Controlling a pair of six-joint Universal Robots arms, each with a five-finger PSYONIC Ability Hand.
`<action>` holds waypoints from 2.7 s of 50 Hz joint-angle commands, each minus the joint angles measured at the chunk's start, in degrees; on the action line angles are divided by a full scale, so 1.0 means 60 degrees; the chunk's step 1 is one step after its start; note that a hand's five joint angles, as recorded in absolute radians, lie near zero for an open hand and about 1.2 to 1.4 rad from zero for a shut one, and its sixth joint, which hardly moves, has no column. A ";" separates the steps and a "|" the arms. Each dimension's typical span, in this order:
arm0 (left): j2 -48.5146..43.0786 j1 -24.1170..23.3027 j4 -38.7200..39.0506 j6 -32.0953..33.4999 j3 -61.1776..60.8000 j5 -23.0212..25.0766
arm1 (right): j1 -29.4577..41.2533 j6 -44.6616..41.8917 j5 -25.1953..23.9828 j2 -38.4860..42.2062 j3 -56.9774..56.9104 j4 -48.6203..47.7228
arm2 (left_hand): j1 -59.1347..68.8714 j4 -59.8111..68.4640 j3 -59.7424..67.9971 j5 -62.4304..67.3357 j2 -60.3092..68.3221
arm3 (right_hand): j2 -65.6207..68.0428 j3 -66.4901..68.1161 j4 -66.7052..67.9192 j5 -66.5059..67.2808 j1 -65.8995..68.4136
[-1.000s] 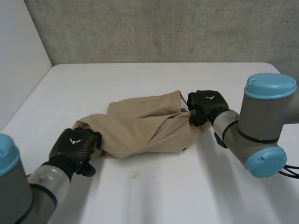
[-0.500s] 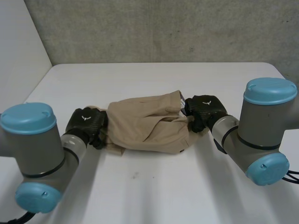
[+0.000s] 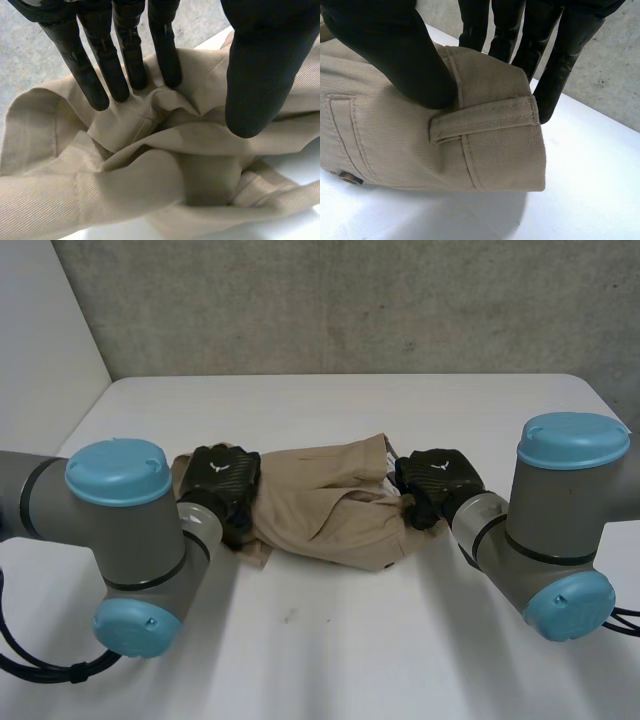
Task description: Fold the shorts.
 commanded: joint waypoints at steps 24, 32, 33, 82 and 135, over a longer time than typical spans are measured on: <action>0.3771 0.0122 -0.4228 0.2457 0.0764 0.0169 | -0.0086 -0.5441 0.0140 -0.2050 -0.1274 0.2049 | 0.7494 0.7583 0.7544 0.7664 0.7583 | 0.2068 0.1994 0.1953 0.2182 0.3948; 0.5982 0.0401 -0.6177 0.3425 0.1786 0.0579 | -0.0174 -0.5501 0.0301 -0.3895 -0.2212 0.2913 | 0.7494 0.7583 0.7544 0.7664 0.7583 | 0.2068 0.1994 0.1953 0.2182 0.3948; 0.6131 0.0401 -0.6207 0.3425 0.1934 0.0653 | -0.0189 -0.5501 0.0301 -0.4115 -0.2300 0.3001 | 0.7494 0.7583 0.7544 0.7664 0.7583 | 0.2068 0.1994 0.1953 0.2182 0.3948; -0.0195 -0.1562 -0.1842 -0.3503 -0.0087 -0.0767 | -0.0072 -0.3319 0.0287 -0.2799 -0.0396 0.2694 | 0.0629 0.0718 0.0679 0.0799 0.0718 | 0.2068 0.1994 0.1953 0.2182 0.3948; 0.5972 0.1118 -0.3981 0.0115 0.3929 0.0243 | -0.0672 -0.4124 0.0917 -0.4865 -0.2770 0.1874 | 0.7494 0.7583 0.7544 0.7664 0.7583 | 0.2068 0.1994 0.1953 0.2182 0.3948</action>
